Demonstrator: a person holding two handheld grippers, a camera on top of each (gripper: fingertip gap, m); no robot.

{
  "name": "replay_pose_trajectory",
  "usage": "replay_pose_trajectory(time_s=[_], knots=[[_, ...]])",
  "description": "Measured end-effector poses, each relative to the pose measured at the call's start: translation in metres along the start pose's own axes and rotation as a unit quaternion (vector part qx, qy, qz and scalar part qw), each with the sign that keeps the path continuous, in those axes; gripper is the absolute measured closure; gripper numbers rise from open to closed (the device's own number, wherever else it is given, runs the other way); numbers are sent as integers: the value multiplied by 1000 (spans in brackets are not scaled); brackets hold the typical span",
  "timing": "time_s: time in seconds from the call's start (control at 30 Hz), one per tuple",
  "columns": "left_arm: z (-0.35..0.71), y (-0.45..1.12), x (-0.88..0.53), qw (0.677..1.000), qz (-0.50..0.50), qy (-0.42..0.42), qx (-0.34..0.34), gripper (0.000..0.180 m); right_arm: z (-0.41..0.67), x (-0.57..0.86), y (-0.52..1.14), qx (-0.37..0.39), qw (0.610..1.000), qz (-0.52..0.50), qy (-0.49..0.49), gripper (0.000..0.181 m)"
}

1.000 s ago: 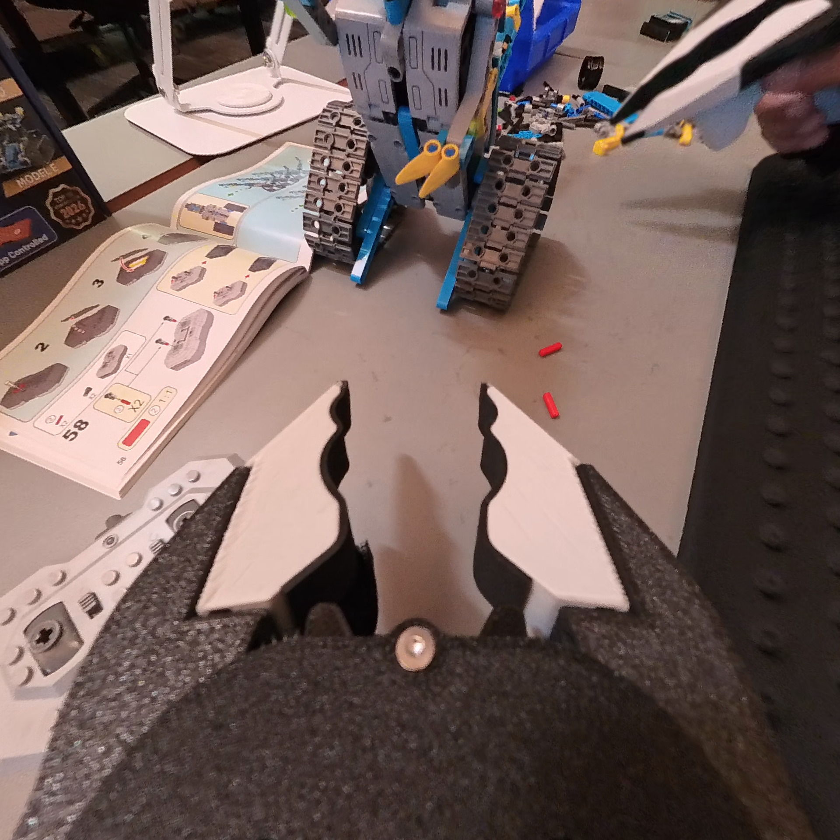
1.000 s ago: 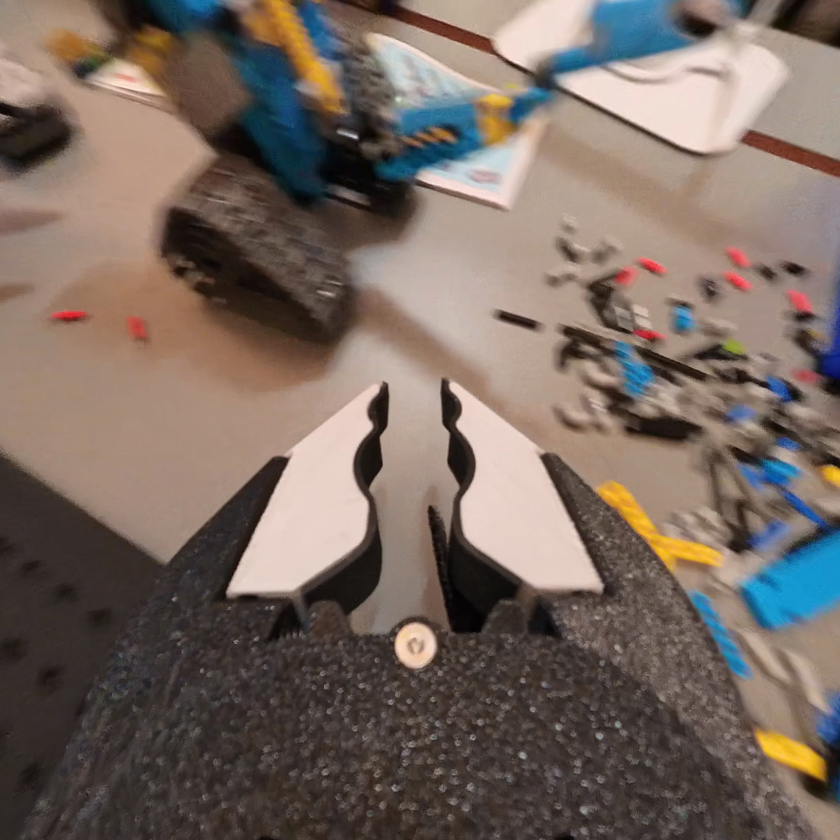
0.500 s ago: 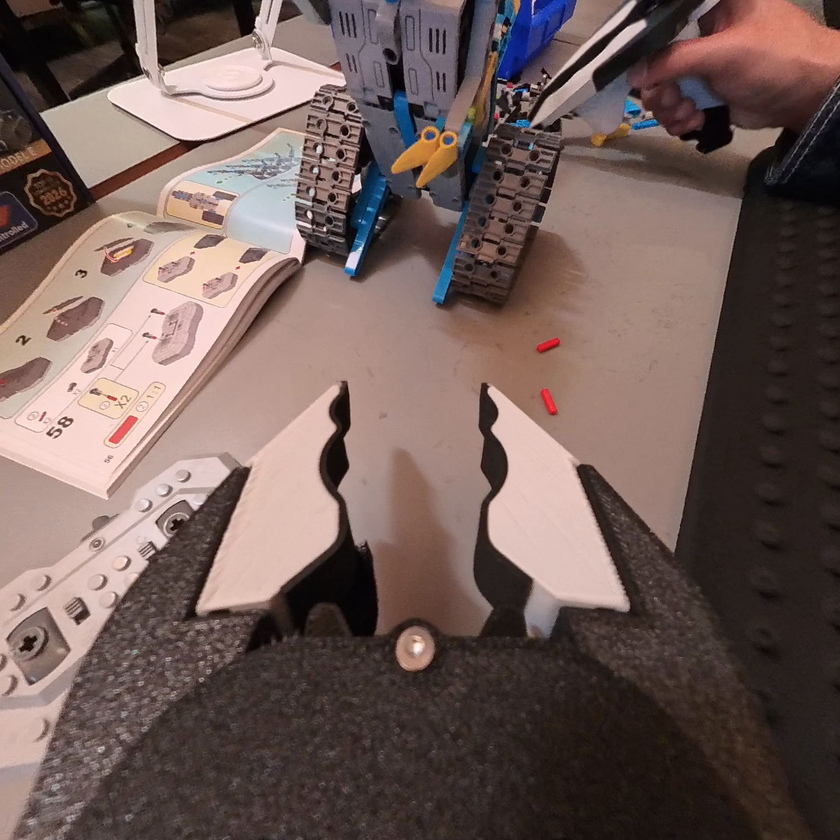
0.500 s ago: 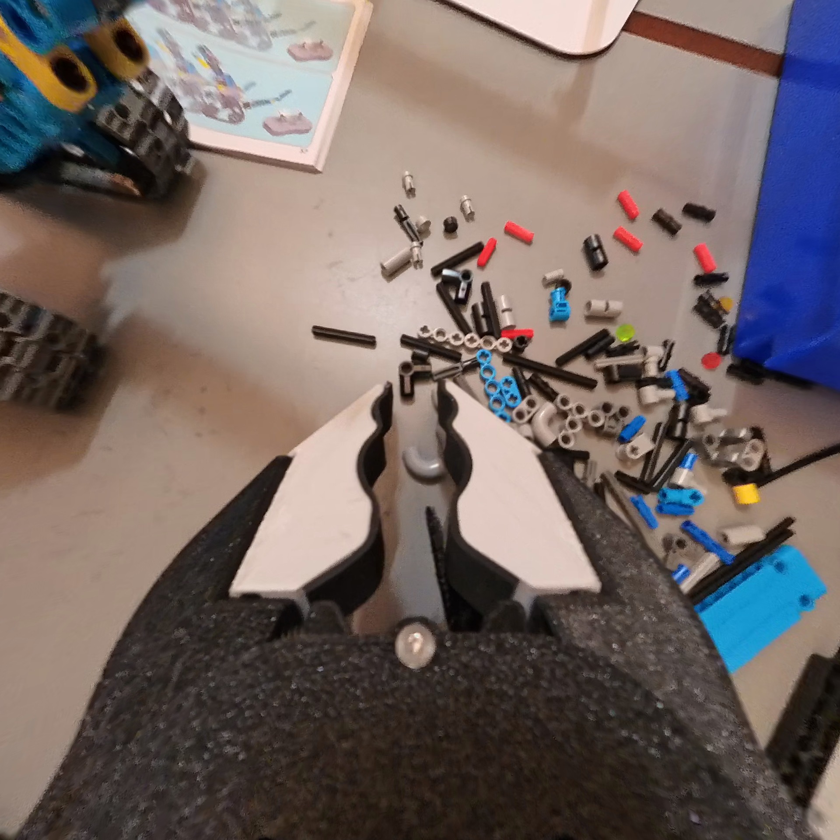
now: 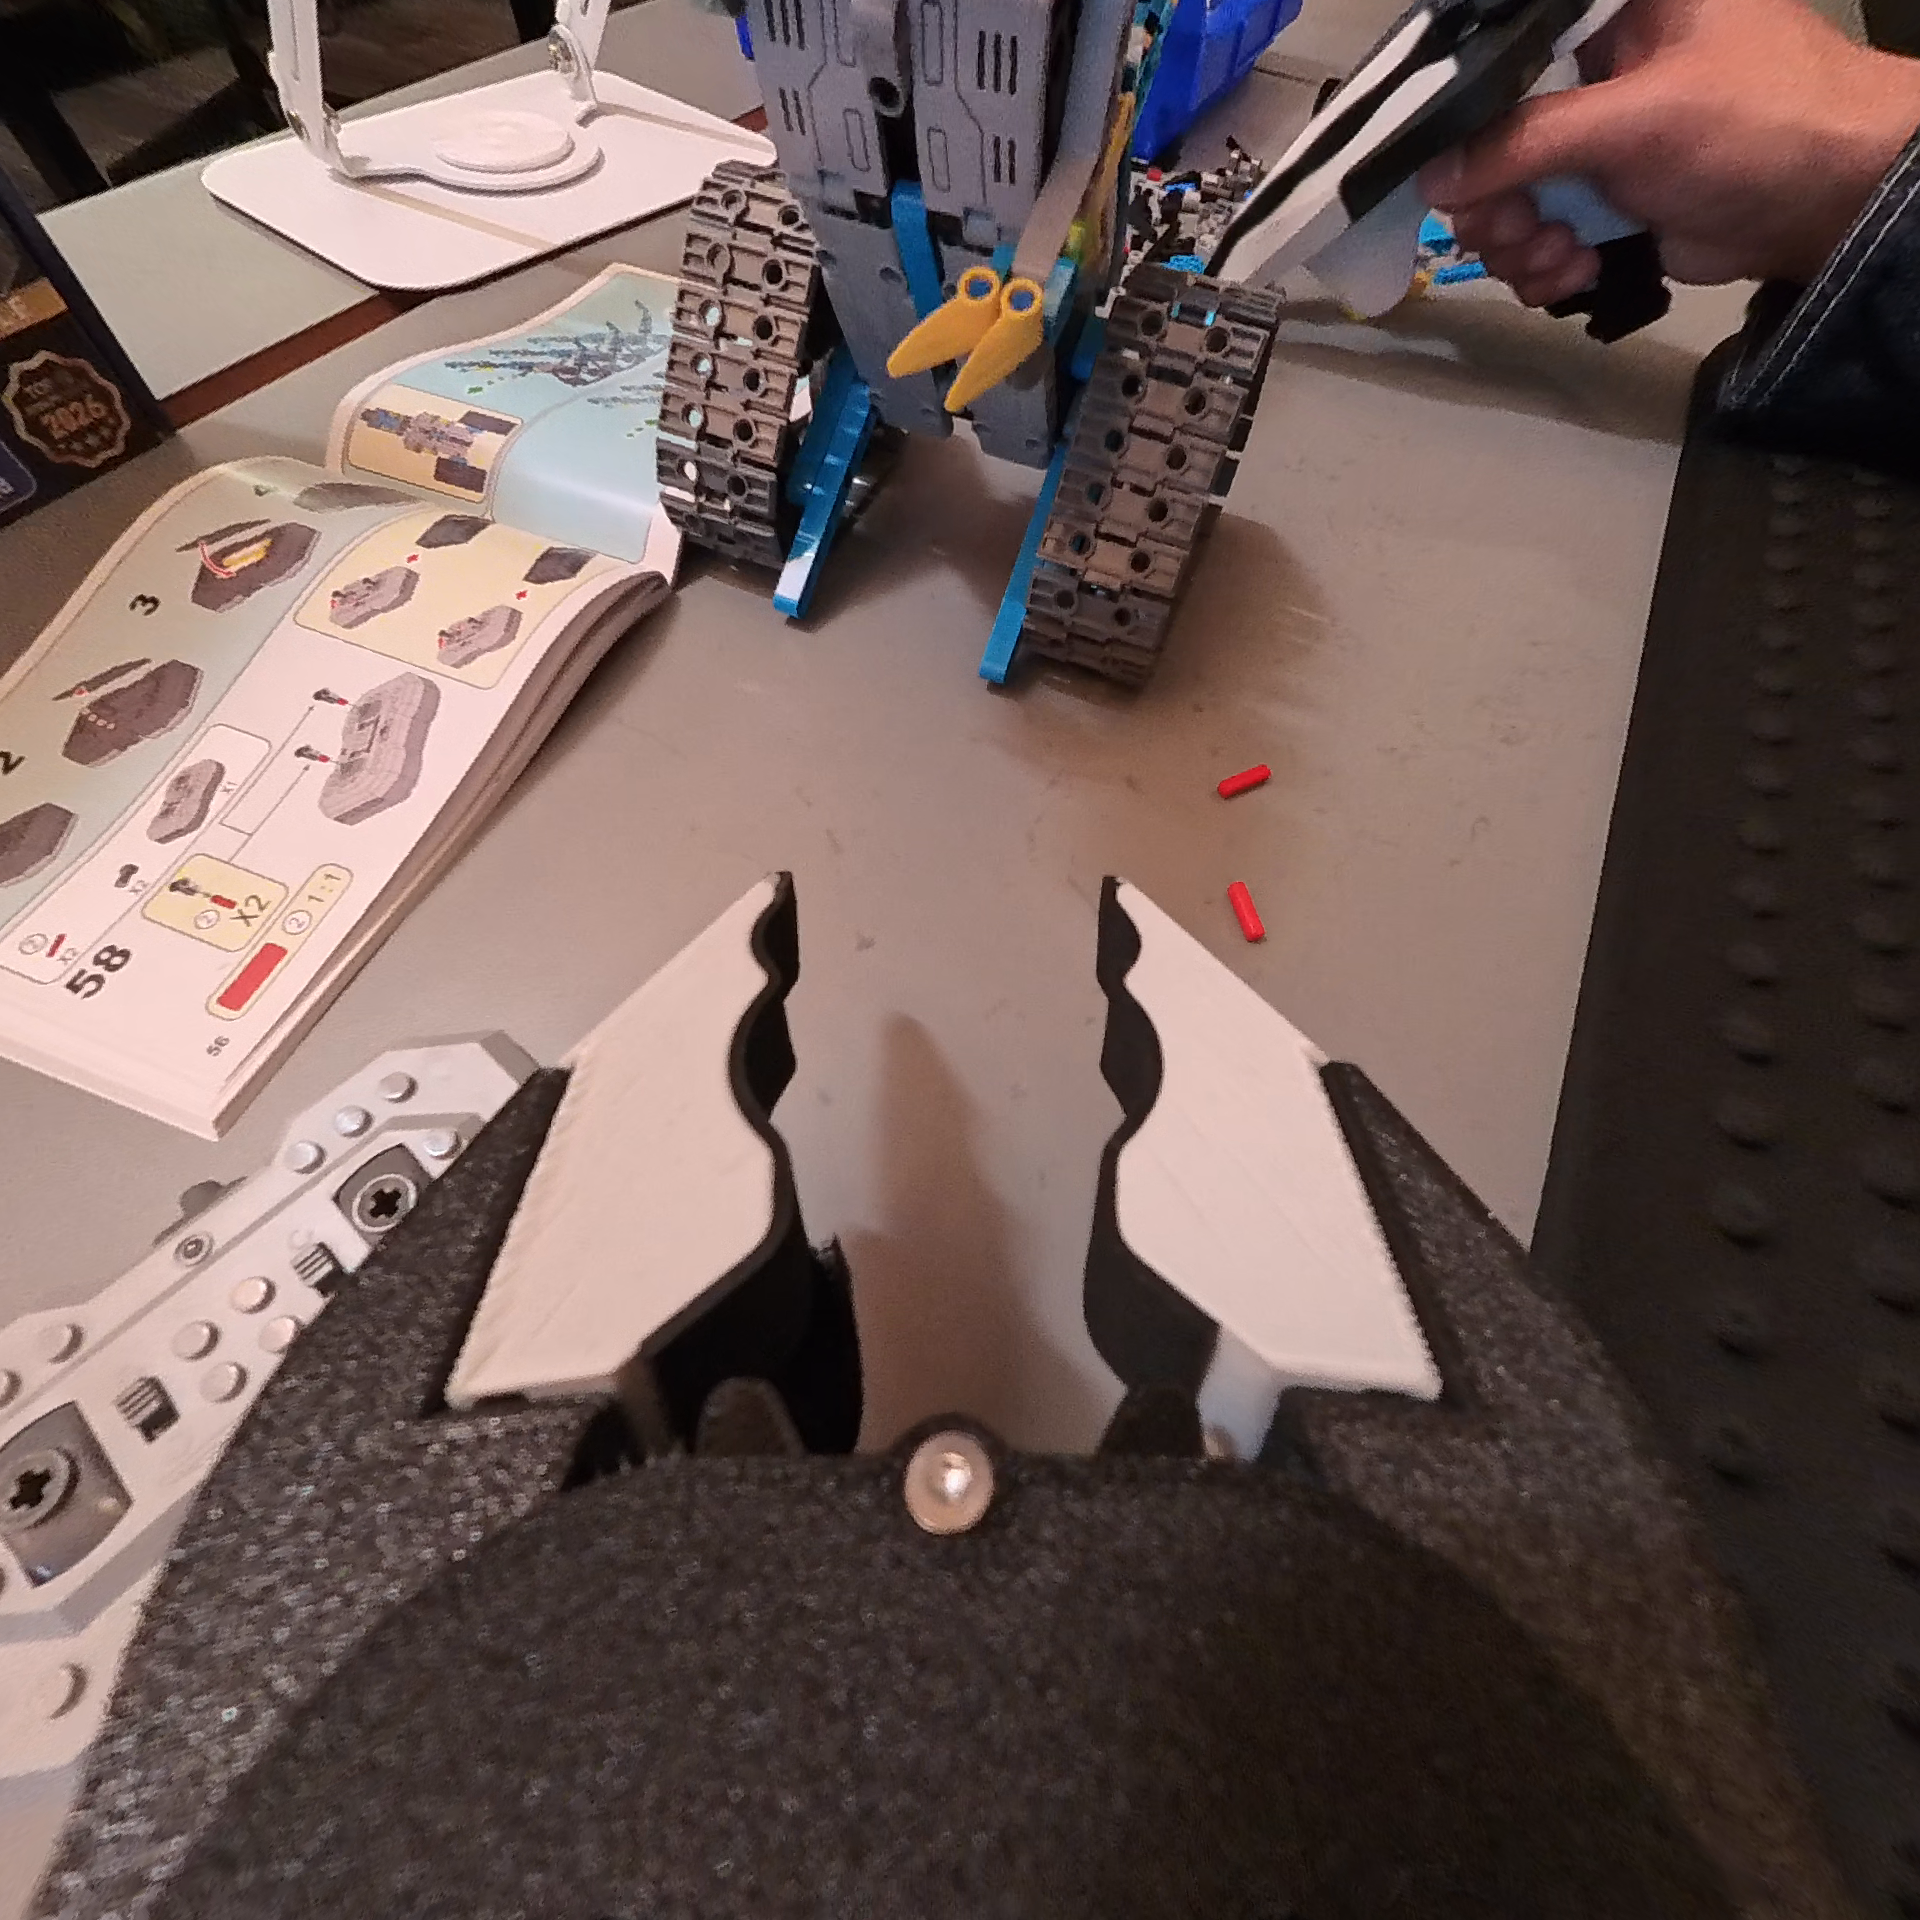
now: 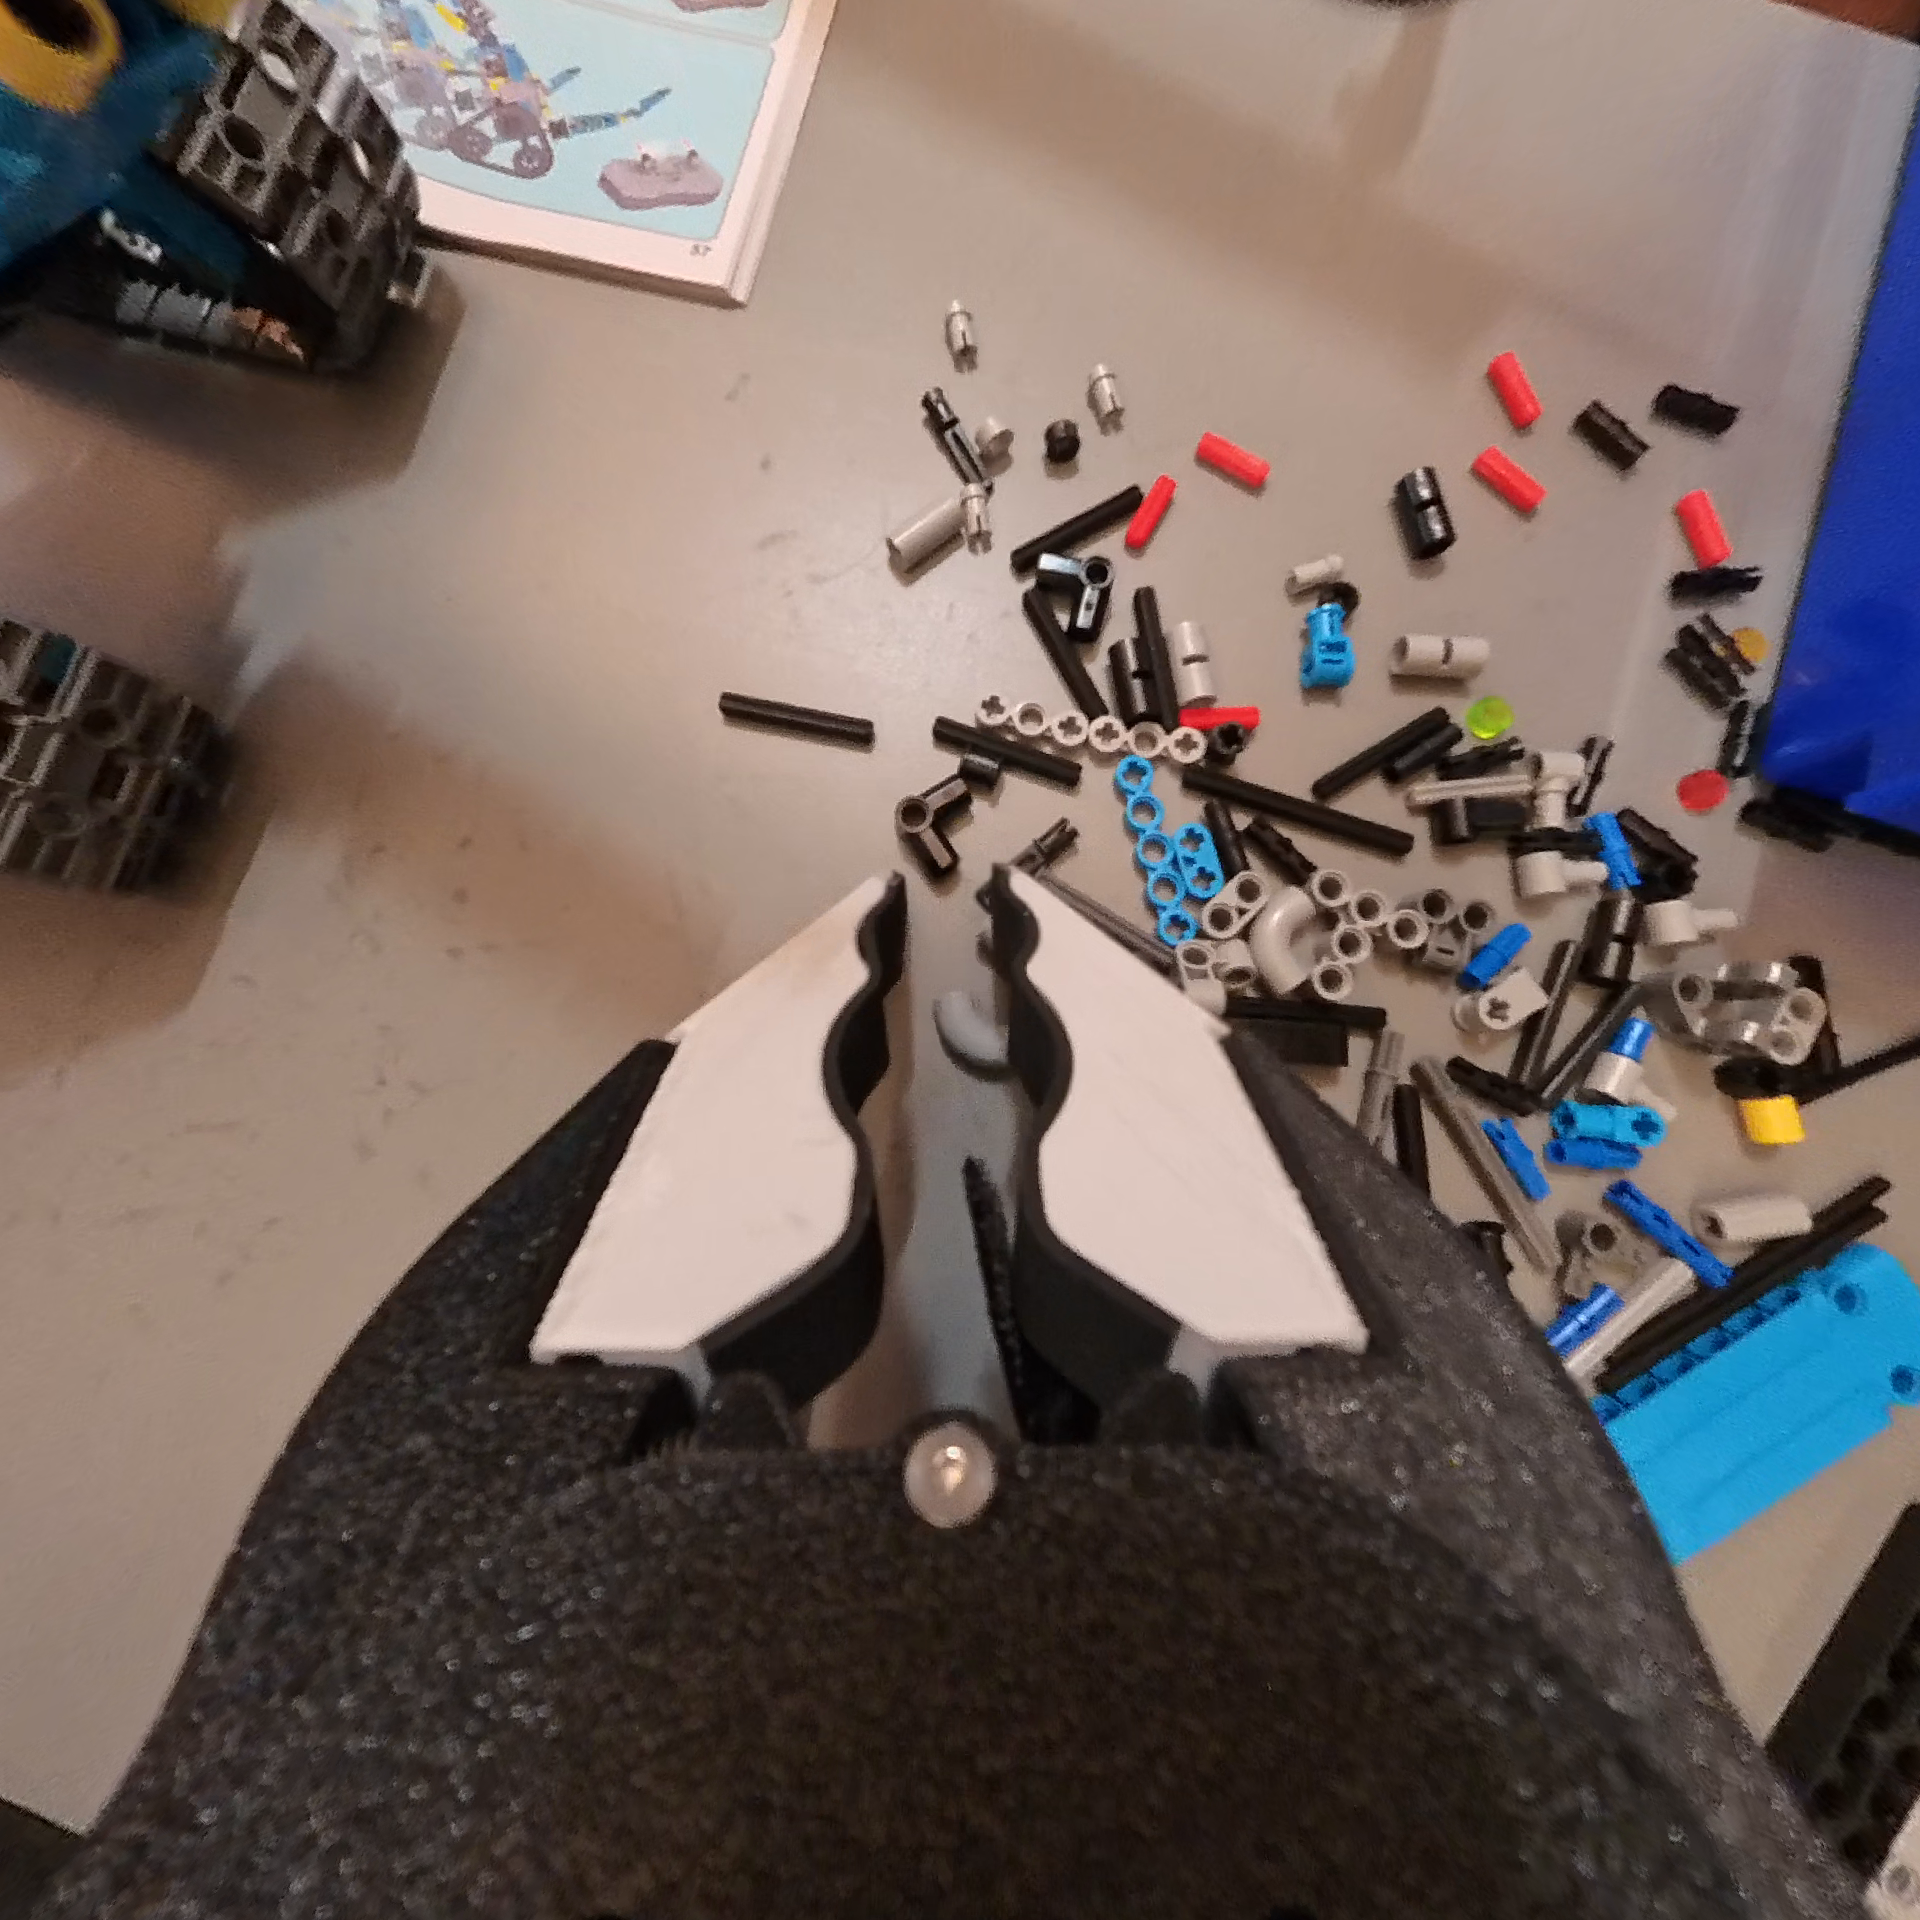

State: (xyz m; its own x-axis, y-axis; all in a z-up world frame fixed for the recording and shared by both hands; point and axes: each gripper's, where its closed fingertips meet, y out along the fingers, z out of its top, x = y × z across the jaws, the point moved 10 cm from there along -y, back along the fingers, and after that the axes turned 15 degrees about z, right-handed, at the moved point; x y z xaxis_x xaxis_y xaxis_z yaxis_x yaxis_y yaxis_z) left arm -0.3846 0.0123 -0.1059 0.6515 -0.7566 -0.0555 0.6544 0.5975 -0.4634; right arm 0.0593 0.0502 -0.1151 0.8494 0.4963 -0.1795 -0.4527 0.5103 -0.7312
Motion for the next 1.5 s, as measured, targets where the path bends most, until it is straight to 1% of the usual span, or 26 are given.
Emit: replay_pose_trajectory(time_s=[0.1, 0.2, 0.3, 0.43, 0.6, 0.67, 0.73, 0.8, 0.87, 0.9, 0.93, 0.97, 1.0, 1.03, 1.1, 1.17, 1.2, 1.27, 1.37, 1.43, 1.5], knots=[[0, 0, -1, 1000, -3, -5, 0, 124, 4, -2, -5, 18, 1000, 0, -10, 168], [0, 0, 0, 1000, -4, -4, -2, 123, 5, 1, -5, 20, 1000, -15, -15, 169], [0, 0, 0, 1000, -3, -1, -3, 123, 13, 13, -5, 46, 999, -8, 4, 168], [0, 0, 1, 1000, -2, 1, -2, 123, 34, 48, -8, 49, 998, -39, -4, 167], [-1, 1, 1, 1000, 1, 3, -5, 123, 52, 72, -13, 65, 996, -50, 21, 166], [-1, 1, 0, 1000, 1, -1, -6, 123, 41, 70, -28, 31, 995, -97, 17, 160], [0, 0, 0, 1000, 0, -4, -5, 123, 28, 65, -50, 20, 991, -131, 12, 163], [0, 0, 0, 1000, 0, -1, -3, 123, 17, 57, -67, 21, 994, -108, 19, 166], [-1, 0, 2, 1000, 0, 4, -4, 123, 5, 52, -75, -7, 997, -69, 30, 161], [-1, 0, 2, 1000, -1, 6, -5, 123, 0, 44, -75, -17, 999, -22, 28, 158], [0, -1, 4, 1000, -3, 3, -4, 123, -4, 31, -71, -2, 999, 39, 21, 159], [2, -5, 6, 1000, -14, -10, 5, 123, -9, 13, -66, 28, 992, 123, 13, 162], [4, -10, 10, 999, -40, -31, 18, 125, -17, -7, -60, 44, 976, 213, 9, 159], [7, -15, 16, 996, -72, -52, 25, 127, -26, -22, -54, 32, 965, 261, 11, 159], [4, -20, 30, 993, -104, -55, 3, 127, -44, -35, -44, -18, 968, 251, 6, 155], [-8, -23, 44, 994, -95, -20, -45, 122, -54, -45, -42, -21, 973, 228, -17, 155], [-14, -25, 50, 994, -90, -4, -56, 118, -56, -50, -43, -18, 975, 221, -23, 155], [-18, -33, 54, 996, -65, 4, -56, 119, -58, -56, -45, -16, 978, 206, -31, 152], [-22, -41, 61, 995, -76, -29, -62, 119, -68, -62, -46, -35, 981, 190, -26, 151], [-27, -45, 66, 996, -54, -20, -65, 118, -76, -68, -51, -37, 982, 182, -32, 151], [-24, -53, 70, 999, -29, 2, -37, 119, -85, -73, -58, -38, 983, 178, -28, 151]])
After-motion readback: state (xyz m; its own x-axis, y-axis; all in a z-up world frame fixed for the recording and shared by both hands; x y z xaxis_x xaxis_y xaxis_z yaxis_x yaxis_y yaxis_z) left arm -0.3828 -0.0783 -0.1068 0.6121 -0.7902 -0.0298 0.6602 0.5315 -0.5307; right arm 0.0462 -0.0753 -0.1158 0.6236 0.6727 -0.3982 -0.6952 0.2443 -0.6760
